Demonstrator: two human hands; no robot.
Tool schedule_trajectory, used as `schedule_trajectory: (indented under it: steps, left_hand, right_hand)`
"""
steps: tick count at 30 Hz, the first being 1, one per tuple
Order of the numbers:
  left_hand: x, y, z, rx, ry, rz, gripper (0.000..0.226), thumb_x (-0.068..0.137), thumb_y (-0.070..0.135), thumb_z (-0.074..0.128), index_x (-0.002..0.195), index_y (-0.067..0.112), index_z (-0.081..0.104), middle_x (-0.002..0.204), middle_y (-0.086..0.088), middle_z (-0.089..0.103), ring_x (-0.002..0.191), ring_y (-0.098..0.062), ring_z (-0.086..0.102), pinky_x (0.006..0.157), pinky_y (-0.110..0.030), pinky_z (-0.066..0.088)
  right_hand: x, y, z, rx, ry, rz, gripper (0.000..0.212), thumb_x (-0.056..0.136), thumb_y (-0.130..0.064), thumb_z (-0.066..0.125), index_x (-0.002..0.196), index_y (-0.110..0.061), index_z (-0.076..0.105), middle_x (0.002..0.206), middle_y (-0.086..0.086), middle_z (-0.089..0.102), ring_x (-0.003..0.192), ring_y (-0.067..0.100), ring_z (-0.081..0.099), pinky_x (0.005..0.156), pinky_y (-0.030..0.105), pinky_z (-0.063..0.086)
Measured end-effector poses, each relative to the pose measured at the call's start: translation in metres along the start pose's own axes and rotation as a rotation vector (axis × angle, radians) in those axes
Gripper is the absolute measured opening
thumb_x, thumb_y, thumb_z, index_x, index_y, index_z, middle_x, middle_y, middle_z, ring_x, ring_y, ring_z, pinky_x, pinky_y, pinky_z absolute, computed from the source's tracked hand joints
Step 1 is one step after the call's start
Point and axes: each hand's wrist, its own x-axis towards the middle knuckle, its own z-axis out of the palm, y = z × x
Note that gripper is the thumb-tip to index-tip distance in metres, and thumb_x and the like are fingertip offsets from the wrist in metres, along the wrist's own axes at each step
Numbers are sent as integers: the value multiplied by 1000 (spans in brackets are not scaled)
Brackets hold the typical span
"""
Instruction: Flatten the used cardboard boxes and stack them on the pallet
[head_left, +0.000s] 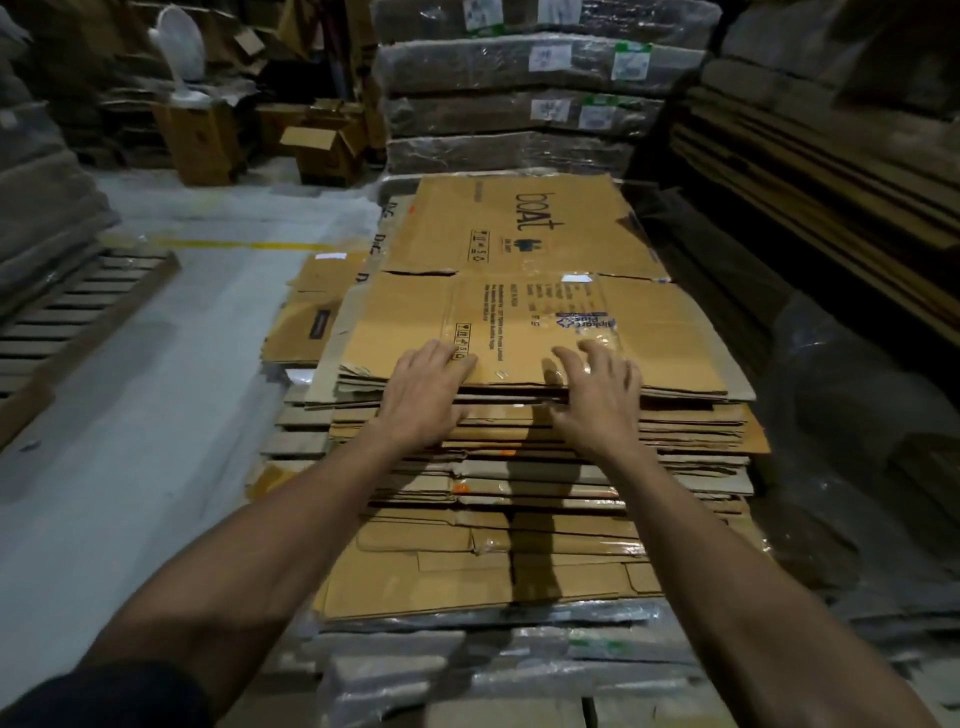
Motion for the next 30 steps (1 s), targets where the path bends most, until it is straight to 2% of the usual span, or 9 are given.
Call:
schedule_trajectory:
  steps: [2, 5, 7, 10, 14, 17, 20, 25, 30]
  left_hand:
    - [9, -10, 2, 58, -78, 63, 71, 98, 51, 52, 157, 28, 19, 164, -7, 19, 151, -27, 16, 122, -46, 18]
    - [19, -18, 1, 170, -221, 169, 73, 101, 53, 41, 159, 25, 5, 167, -8, 8, 152, -30, 14, 120, -46, 26]
    - [25, -20, -5, 255, -272, 246, 76, 101, 53, 39, 159, 20, 2, 166, -12, 6, 150, -33, 18, 115, -46, 36]
    - [36, -18, -19, 359, -280, 363, 77, 101, 48, 45, 157, 12, 7, 163, -20, 15, 144, -36, 31, 103, -43, 48]
    - [32, 3, -21, 398, -261, 357, 66, 105, 22, 44, 157, 4, 6, 160, -27, 17, 144, -40, 31, 106, -42, 46]
    - [28, 11, -15, 374, -216, 288, 69, 103, 16, 46, 157, 5, 4, 163, -22, 12, 145, -42, 28, 101, -43, 49]
    - [25, 7, -15, 389, -188, 239, 70, 103, 11, 47, 156, 4, 3, 164, -22, 11, 145, -43, 28, 99, -44, 50]
    - [26, 10, -25, 399, -197, 237, 71, 101, 6, 51, 156, 1, 7, 162, -25, 15, 144, -44, 30, 104, -48, 49]
    - [9, 16, -25, 399, -177, 270, 70, 101, 8, 51, 155, 0, 8, 162, -25, 16, 143, -43, 33, 104, -44, 48]
  right_hand:
    - [7, 13, 4, -100, -171, -124, 69, 98, -55, 50, 156, -39, 15, 167, 3, 6, 154, 29, 1, 120, 55, -5]
    - [14, 26, 10, -139, -294, -194, 69, 101, -62, 34, 157, -40, 2, 169, 3, -7, 154, 31, -9, 120, 56, -6]
    - [21, 29, 12, -159, -319, -202, 74, 98, -67, 34, 157, -40, -1, 168, 3, -9, 154, 31, -11, 120, 57, -6]
    - [32, 35, 9, -183, -335, -219, 83, 94, -74, 36, 158, -40, -4, 168, 3, -11, 153, 32, -12, 120, 59, -6]
    - [39, 34, 5, -227, -331, -242, 84, 91, -76, 37, 157, -37, 2, 168, 5, -4, 154, 34, -6, 121, 63, 1]
    - [42, 27, 6, -290, -280, -254, 79, 92, -74, 42, 152, -33, 12, 163, 9, 11, 151, 37, 8, 117, 67, 12]
    - [46, 18, 3, -349, -216, -264, 79, 92, -66, 51, 151, -29, 14, 159, 14, 20, 147, 41, 18, 114, 69, 18]
    - [47, 15, -5, -478, -248, -320, 88, 92, -31, 66, 154, -27, 4, 156, 18, 22, 141, 47, 27, 109, 70, 29]
    - [31, 12, -7, -509, -262, -289, 83, 95, -28, 64, 155, -26, 7, 154, 19, 26, 137, 47, 33, 107, 69, 32]
